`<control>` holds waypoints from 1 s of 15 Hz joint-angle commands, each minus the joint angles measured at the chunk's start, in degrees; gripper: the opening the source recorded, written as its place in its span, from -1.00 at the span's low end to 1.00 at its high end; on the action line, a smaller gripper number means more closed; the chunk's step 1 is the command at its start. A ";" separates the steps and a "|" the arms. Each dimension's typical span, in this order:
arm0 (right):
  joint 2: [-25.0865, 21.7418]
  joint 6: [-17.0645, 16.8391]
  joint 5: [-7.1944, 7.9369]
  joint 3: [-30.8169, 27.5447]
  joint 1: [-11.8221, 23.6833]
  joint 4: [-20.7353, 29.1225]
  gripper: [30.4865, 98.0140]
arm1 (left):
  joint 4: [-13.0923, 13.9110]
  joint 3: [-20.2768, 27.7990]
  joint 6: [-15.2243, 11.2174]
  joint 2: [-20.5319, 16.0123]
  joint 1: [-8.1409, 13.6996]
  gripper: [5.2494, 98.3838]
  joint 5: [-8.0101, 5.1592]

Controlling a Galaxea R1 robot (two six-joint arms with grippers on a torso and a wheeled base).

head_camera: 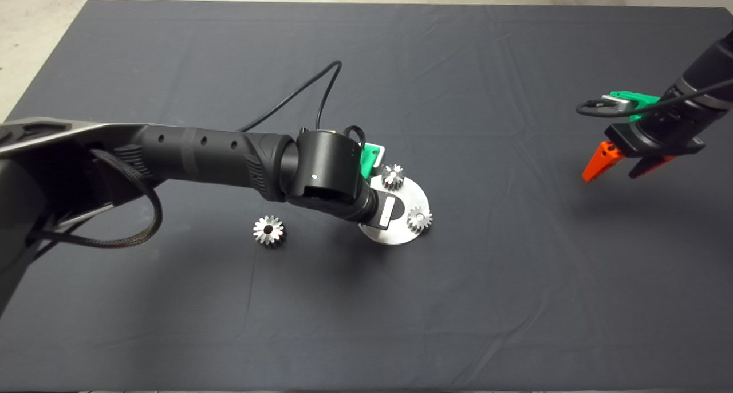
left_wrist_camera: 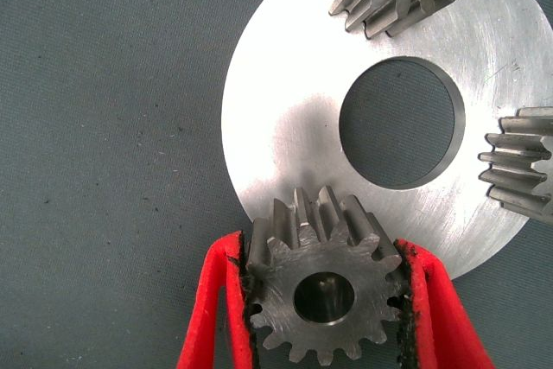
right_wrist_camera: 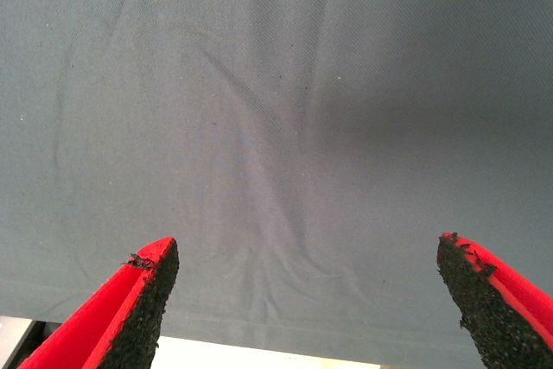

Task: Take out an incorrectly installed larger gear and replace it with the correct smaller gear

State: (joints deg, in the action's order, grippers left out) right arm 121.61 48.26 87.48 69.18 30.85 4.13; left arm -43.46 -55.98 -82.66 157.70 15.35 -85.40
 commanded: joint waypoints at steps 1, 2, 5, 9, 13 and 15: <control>0.43 -0.19 5.51 0.24 1.59 0.79 0.44 | -1.10 -0.09 0.49 -0.41 -0.23 -0.61 -7.24; 0.52 -0.19 5.45 0.24 1.59 0.79 0.44 | -1.10 -0.08 0.63 -0.41 -0.28 -0.61 -7.18; 1.05 -0.19 5.42 0.24 1.59 0.88 0.44 | -1.01 -0.52 1.60 -0.23 -0.32 -0.57 -7.24; 1.31 -0.19 5.42 0.24 1.58 0.88 0.44 | -0.84 -1.66 5.48 0.91 -1.35 -0.50 -7.24; 1.31 -0.19 5.51 -0.03 1.50 0.88 0.44 | -0.84 -1.91 6.64 0.90 -3.13 -0.43 -7.33; 1.22 -0.10 5.48 -0.38 1.50 0.88 0.44 | -0.84 -1.93 6.81 0.82 -3.13 -0.36 -7.33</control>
State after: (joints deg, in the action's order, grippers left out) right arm 122.73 48.26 87.50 69.45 30.98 4.16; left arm -45.40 -57.80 -77.04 158.58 12.77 -85.91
